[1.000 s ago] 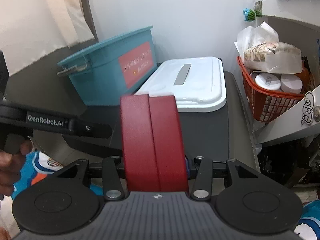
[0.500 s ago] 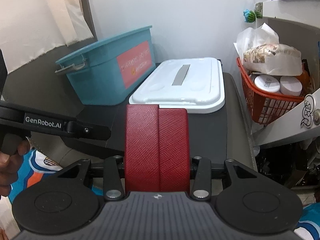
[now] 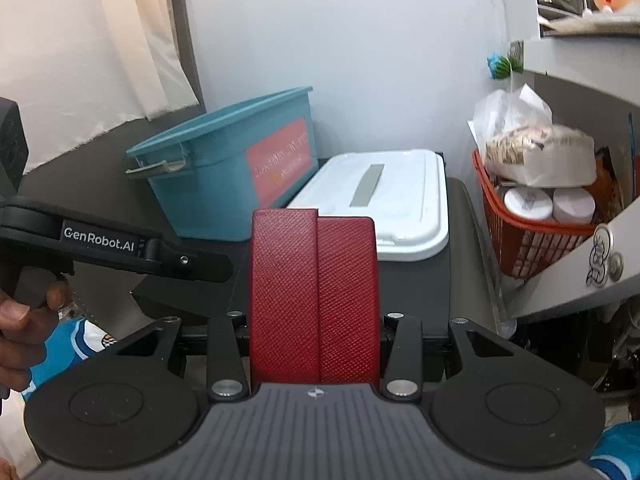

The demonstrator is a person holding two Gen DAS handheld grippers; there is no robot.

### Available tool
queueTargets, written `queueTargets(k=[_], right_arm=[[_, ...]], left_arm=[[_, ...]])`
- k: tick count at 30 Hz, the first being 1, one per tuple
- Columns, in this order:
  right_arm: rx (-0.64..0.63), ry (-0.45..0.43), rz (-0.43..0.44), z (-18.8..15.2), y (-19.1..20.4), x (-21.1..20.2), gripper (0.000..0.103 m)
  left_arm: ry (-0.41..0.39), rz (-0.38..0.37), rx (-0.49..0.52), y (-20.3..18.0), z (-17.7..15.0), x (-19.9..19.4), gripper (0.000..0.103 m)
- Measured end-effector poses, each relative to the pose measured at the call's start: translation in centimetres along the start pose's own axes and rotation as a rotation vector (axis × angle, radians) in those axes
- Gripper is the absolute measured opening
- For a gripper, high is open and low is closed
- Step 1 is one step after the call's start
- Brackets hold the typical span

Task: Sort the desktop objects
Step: 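Lift the red gift box with the right tool off the table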

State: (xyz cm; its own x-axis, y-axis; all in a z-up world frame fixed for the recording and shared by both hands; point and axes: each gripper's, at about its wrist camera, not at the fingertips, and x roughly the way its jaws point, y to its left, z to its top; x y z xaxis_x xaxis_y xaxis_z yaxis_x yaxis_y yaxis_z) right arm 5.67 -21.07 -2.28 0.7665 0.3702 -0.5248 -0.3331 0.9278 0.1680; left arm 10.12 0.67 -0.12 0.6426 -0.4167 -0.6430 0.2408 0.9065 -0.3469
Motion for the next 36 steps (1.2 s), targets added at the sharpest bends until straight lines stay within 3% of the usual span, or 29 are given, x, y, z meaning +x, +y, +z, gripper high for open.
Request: queueTargets(k=[22,36], right_arm=[[-0.083,-0.045,-0.021,3.7,2.9,-3.5,0.045],[-0.183,-0.093,-0.015,9.6,6.4,-4.8,0.045]], left_arm=[[-0.133,-0.069,-0.017,0.1,1.1,-4.8,0.044],[-0.198,-0.06,-0.036,1.5,1.1,-7.3,0.044]])
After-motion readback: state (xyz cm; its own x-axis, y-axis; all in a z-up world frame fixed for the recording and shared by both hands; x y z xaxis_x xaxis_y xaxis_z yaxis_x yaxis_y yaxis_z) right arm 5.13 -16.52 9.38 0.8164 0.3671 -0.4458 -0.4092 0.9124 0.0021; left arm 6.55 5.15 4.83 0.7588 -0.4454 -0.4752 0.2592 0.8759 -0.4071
